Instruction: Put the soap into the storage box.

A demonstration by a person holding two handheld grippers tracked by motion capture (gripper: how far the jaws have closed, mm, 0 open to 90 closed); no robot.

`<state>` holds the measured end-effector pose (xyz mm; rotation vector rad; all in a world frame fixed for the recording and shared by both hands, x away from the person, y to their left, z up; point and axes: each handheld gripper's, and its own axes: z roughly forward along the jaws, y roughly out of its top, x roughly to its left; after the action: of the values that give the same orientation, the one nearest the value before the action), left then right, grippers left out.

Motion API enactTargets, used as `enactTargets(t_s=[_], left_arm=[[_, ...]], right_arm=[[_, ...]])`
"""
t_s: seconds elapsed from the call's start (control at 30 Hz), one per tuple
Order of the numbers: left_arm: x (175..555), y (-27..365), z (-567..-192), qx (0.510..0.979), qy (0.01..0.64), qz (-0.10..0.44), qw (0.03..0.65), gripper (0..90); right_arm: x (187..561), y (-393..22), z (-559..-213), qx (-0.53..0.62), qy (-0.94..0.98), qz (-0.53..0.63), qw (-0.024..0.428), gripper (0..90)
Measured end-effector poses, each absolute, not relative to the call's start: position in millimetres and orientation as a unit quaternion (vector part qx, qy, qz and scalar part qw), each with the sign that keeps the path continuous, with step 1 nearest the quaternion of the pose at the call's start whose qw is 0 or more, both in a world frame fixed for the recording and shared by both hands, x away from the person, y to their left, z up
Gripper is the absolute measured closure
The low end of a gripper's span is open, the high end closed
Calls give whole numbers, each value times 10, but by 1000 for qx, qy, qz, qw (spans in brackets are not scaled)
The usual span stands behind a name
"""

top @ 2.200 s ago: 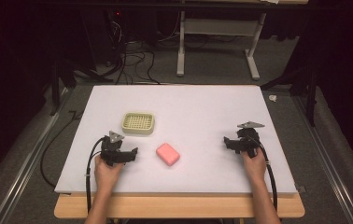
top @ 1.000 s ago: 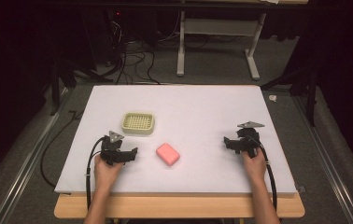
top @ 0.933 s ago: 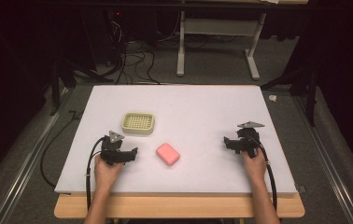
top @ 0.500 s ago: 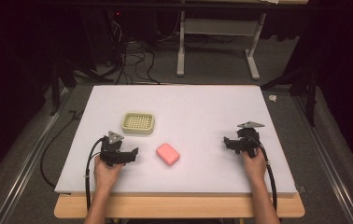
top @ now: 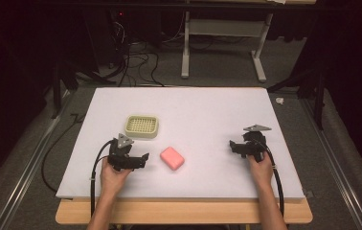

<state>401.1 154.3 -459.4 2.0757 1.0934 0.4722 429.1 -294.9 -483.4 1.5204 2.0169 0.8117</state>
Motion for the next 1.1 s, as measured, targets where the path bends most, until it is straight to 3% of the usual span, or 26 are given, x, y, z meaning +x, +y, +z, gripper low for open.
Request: enactTargets(t_s=[1.1], left_arm=[[3905, 935, -4469, 837, 353, 142, 392, 49]], right_arm=[[4290, -2946, -4836, 557, 736, 298, 243, 152]])
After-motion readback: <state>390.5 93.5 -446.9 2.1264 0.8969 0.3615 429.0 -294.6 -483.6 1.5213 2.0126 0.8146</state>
